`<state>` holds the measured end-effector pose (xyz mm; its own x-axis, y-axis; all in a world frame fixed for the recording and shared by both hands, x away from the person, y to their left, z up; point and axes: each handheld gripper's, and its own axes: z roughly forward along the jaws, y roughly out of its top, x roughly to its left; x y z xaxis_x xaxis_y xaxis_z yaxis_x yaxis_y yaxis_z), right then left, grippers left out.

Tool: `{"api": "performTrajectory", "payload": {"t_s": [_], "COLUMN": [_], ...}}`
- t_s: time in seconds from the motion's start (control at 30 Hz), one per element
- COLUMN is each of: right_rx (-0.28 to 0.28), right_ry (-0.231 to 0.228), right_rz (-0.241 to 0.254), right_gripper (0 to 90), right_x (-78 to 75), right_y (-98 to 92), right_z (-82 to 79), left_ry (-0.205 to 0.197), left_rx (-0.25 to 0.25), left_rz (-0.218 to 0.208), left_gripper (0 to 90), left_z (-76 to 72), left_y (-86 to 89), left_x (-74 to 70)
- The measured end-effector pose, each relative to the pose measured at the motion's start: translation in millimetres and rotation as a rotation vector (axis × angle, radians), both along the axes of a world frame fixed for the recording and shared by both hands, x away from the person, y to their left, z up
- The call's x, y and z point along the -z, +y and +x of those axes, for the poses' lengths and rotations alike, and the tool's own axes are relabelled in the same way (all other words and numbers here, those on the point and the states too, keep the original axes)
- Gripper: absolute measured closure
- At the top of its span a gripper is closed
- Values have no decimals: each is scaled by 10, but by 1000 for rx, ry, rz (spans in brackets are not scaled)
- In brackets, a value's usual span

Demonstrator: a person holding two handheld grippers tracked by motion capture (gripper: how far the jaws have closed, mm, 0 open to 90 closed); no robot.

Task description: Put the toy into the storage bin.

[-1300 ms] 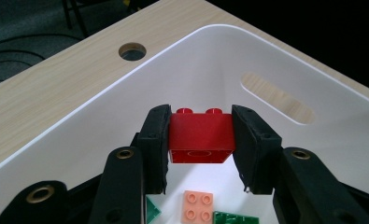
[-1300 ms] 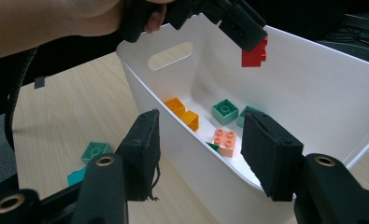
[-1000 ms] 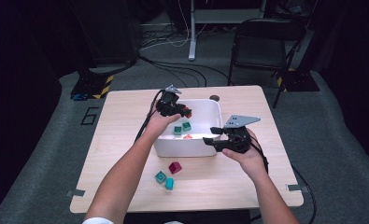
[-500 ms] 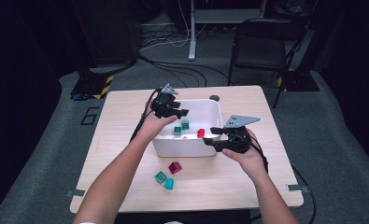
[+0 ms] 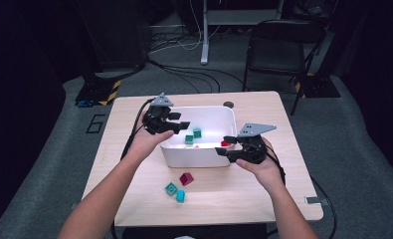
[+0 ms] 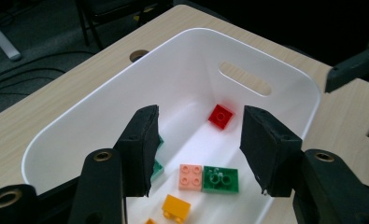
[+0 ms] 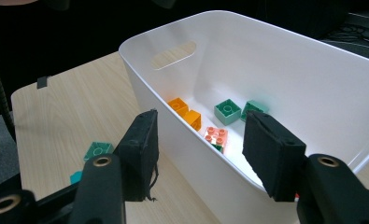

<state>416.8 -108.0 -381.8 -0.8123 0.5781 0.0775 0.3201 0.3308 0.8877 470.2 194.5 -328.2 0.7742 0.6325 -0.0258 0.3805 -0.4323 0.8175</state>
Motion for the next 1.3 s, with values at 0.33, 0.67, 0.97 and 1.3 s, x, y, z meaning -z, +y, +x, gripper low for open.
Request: {"api": "performTrajectory", "payload": {"t_s": [0.33,0.67,0.97,1.3], "right_rx": [-5,-3,-3,-3], "right_ry": [-4,-8,-7,-3], "right_rz": [-5,-1,0,0], "right_gripper": [437,436,436,436], "right_x": [-8,-19,-16,-8], "right_y": [7,8,15,16], "right_z": [-9,-16,-16,-13], "left_ry": [-2,-16,14,54], "left_rx": [4,20,53,79], "left_rz": [-9,1,31,15], "left_gripper": [466,469,468,468], "left_z": [-330,-612,-763,-816], "left_y": [257,408,441,399], "left_x": [60,245,474,825]}}
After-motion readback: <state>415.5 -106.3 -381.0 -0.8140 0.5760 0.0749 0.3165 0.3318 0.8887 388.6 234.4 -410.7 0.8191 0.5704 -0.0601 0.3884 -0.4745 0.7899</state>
